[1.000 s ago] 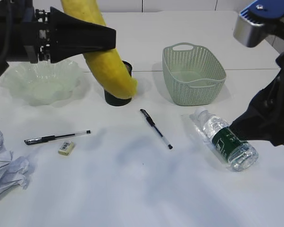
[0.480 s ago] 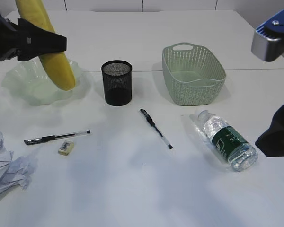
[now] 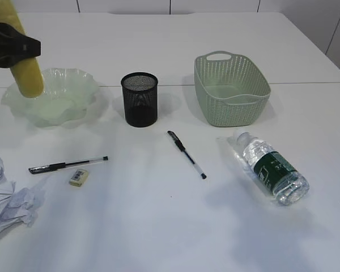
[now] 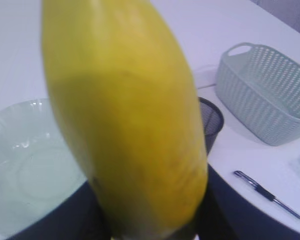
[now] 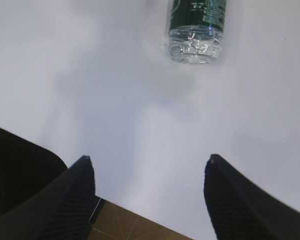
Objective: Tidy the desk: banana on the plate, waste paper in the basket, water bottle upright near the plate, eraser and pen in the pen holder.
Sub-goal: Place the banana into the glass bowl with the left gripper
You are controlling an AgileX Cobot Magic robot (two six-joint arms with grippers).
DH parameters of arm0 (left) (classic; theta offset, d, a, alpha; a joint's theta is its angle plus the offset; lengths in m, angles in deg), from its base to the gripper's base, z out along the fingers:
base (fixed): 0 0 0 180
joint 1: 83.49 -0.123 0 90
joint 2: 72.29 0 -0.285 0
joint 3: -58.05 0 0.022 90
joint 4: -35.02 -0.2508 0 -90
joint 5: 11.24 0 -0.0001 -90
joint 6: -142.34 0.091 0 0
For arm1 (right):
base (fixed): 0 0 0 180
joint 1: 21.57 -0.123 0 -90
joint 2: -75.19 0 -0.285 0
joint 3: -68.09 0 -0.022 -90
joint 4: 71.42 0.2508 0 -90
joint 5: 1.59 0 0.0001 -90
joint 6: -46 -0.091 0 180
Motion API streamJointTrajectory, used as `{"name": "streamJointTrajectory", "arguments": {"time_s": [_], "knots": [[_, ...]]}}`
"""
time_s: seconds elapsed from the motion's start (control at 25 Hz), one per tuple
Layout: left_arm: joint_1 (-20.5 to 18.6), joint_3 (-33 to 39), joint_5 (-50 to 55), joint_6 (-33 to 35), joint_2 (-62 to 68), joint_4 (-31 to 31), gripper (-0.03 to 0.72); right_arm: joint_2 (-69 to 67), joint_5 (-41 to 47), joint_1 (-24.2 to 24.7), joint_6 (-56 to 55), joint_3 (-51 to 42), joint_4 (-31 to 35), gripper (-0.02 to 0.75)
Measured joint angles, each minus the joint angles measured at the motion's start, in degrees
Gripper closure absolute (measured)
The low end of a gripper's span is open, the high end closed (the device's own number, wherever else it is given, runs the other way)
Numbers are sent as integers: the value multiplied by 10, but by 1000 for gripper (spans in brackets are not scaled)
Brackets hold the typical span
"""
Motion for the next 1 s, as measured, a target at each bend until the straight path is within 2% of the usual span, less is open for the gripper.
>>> {"name": "streamJointTrajectory", "arguments": {"time_s": [0.24,0.44,0.84,1.0], "knots": [[0,-22,-61,20,27,4,381,1,-30,22,-19,-3,5,229],[0,-73,-73,28,75,12,381,1,-67,22,-24,-3,5,229],[0,-180,-91,29,205,14,381,1,-68,22,-24,-3,-9,230],[0,-233,-96,42,260,-27,383,1,-68,22,-24,-3,-9,230]]}}
